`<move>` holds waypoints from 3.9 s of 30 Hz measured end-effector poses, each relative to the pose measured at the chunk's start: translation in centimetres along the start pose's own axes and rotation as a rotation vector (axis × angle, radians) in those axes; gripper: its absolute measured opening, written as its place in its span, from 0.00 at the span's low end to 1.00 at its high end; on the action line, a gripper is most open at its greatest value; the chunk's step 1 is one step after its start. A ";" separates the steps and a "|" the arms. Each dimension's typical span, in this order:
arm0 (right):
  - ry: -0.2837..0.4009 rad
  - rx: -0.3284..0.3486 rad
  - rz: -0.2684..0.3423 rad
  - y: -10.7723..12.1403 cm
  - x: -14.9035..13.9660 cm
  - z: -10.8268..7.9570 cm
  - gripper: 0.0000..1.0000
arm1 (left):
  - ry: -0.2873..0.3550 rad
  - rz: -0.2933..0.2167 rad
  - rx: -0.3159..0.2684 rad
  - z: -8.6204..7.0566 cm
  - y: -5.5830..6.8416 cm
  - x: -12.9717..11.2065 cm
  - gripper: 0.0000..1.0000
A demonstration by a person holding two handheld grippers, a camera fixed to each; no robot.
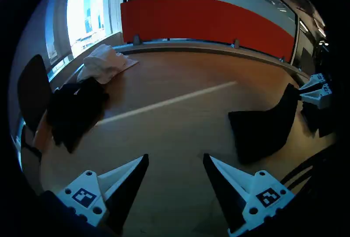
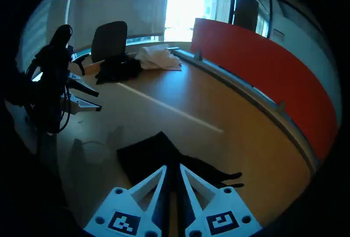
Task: Fold towel
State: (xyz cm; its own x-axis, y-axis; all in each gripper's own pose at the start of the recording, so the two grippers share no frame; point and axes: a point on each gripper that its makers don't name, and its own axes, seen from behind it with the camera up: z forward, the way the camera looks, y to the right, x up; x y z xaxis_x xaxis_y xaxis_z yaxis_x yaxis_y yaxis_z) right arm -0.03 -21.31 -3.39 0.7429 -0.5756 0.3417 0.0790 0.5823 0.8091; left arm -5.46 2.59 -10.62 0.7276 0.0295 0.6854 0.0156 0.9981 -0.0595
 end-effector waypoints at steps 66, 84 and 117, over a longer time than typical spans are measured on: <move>-0.144 0.136 0.092 -7.9 -5.4 7.0 0.91 | 0.023 -0.028 0.002 -1.5 -1.6 -0.4 0.92; -0.194 0.083 0.129 -7.5 -9.9 5.1 0.91 | 0.024 -0.024 0.003 -1.6 -1.4 -0.7 0.92; -0.232 -0.029 0.145 -4.9 -12.8 5.6 0.65 | 0.018 -0.021 0.003 -1.7 -1.4 -1.0 0.92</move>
State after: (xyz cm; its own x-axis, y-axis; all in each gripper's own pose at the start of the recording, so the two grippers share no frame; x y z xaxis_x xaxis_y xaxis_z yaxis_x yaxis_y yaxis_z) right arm -13.62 -19.95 -9.04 0.5762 -0.5990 0.5561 0.0039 0.6824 0.7310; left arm -5.08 1.03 -12.41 0.7393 0.0073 0.6733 0.0290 0.9987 -0.0427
